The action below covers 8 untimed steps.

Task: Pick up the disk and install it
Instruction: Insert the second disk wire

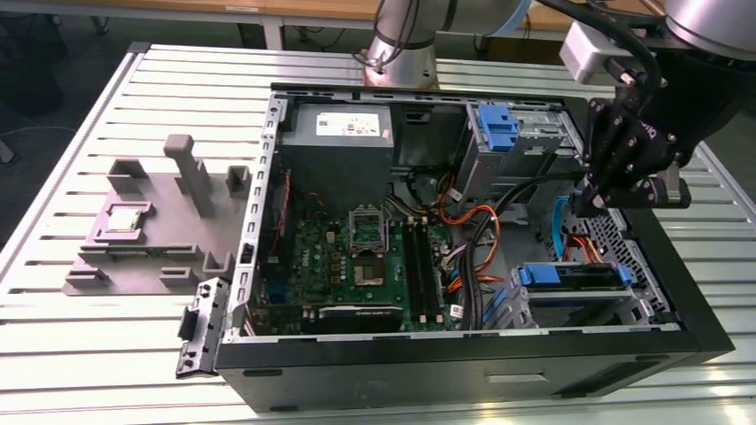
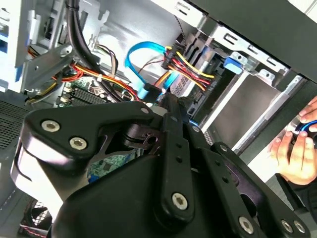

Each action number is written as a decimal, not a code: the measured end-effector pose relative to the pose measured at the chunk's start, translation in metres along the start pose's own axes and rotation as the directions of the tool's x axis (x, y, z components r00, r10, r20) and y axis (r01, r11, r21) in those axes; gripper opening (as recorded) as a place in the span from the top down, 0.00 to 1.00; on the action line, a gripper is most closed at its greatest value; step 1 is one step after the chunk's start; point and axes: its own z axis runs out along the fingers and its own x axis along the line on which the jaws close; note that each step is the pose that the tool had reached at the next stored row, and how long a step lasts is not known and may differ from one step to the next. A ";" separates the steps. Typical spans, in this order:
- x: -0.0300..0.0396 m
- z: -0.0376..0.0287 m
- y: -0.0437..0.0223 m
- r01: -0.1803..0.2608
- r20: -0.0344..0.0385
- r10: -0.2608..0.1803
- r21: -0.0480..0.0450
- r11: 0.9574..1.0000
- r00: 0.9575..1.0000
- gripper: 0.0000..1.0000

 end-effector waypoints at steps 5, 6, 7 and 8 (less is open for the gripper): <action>-0.0118 -0.0005 0.0005 0.000 0.000 0.000 0.000 1.000 1.000 0.90; -0.0130 -0.0010 0.0005 0.000 0.000 0.000 0.000 1.000 1.000 0.90; -0.0139 -0.0017 0.0005 0.000 0.000 0.000 0.000 1.000 1.000 0.90; -0.0145 -0.0027 0.0005 0.000 -0.001 0.000 0.000 1.000 1.000 0.90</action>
